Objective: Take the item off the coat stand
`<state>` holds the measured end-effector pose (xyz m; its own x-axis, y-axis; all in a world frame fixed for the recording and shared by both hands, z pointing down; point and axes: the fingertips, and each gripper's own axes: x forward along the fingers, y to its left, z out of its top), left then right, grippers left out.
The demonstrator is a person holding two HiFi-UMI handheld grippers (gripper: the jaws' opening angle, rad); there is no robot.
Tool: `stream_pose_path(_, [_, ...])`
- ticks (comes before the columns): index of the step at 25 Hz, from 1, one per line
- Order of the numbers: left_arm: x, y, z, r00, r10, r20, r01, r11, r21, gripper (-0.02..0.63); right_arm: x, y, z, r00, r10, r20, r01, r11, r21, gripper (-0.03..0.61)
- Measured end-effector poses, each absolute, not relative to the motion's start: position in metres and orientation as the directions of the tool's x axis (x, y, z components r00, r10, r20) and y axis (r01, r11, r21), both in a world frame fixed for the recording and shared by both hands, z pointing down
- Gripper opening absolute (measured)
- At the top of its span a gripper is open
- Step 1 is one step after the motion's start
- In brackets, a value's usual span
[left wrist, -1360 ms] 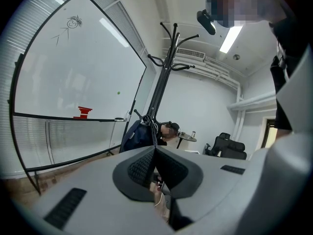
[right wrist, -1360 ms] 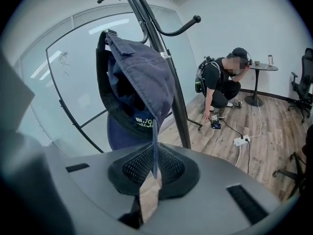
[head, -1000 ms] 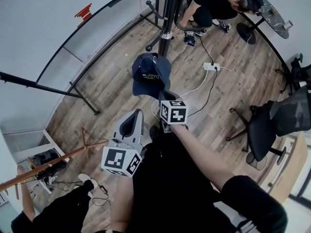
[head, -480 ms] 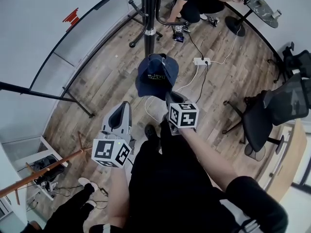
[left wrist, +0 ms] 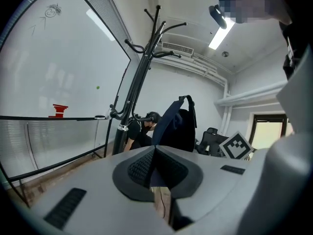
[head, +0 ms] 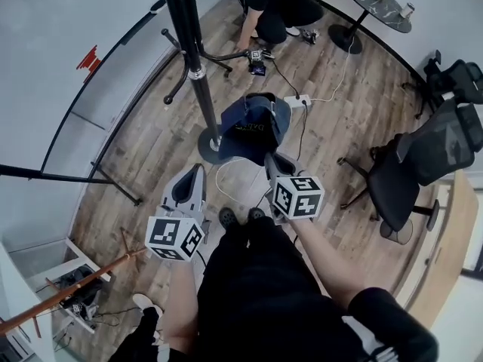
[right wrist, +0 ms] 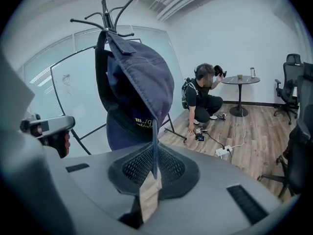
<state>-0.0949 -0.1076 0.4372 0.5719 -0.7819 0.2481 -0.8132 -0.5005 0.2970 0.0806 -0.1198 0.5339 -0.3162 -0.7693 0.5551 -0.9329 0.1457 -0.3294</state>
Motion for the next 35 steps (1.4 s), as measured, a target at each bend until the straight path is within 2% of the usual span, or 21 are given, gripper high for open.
stream_pose_path(13, [-0.032, -0.102, 0.386, 0.572, -0.8, 0.184, -0.816, -0.53, 0.232, 0.015, 0.138, -0.108, 0.452, -0.383, -0.808, 0.448, -0.908, 0.241, -0.342, 0.043])
stream_pose_path(25, [-0.003, -0.071, 0.377, 0.573, -0.805, 0.153, -0.813, -0.537, 0.223, 0.015, 0.148, -0.09, 0.429, -0.463, -0.8, 0.383, -0.881, 0.369, -0.294, 0.043])
stream_pose_path(35, [0.005, -0.062, 0.379, 0.581, -0.8, 0.147, -0.807, -0.544, 0.228, 0.015, 0.149, -0.078, 0.422, -0.479, -0.802, 0.358, -0.872, 0.387, -0.299, 0.043])
